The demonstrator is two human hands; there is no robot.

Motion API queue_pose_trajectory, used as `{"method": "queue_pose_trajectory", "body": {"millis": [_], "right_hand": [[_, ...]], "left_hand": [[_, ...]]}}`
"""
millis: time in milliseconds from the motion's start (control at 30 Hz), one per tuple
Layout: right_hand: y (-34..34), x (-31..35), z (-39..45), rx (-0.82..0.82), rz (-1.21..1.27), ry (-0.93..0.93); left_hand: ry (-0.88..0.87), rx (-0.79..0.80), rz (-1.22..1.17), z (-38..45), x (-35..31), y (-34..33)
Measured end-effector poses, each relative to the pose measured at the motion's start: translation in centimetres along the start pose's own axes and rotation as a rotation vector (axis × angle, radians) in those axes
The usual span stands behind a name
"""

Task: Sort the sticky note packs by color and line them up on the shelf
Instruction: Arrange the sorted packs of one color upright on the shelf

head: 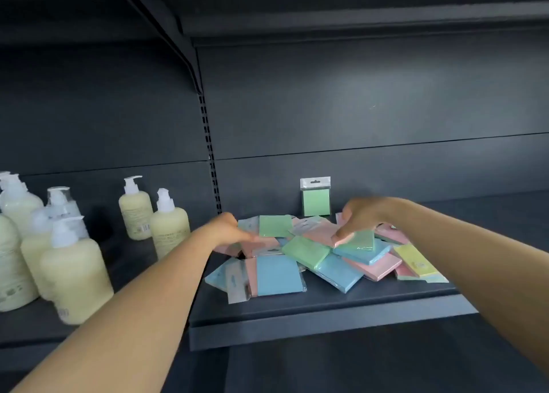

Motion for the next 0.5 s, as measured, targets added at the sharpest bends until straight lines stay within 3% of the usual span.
{"method": "queue_pose_trajectory", "body": {"millis": [133, 300, 500], "right_hand": [[-1.5, -1.3, 2.8, 0.003, 0.066, -0.041], [-2.0, -1.3, 5.5, 0.021, 0.184, -0.042], [-2.4, -1.1, 6.7, 0.106, 0.238, -0.043]], "left_hand": [[0.088, 0.088, -0.269, 1.9, 2.3, -2.8], [0.148, 0.064, -0.731, 3.3, 3.7, -4.3], [0.227, 0.030, -0.900, 3.5, 4.0, -5.1]]}}
Point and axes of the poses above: each hand's wrist, its own z-axis towards the middle knuckle, its own y-axis out of the back of the hand, x = y × z, the point moved 8 cm from there along z, towards the middle knuckle
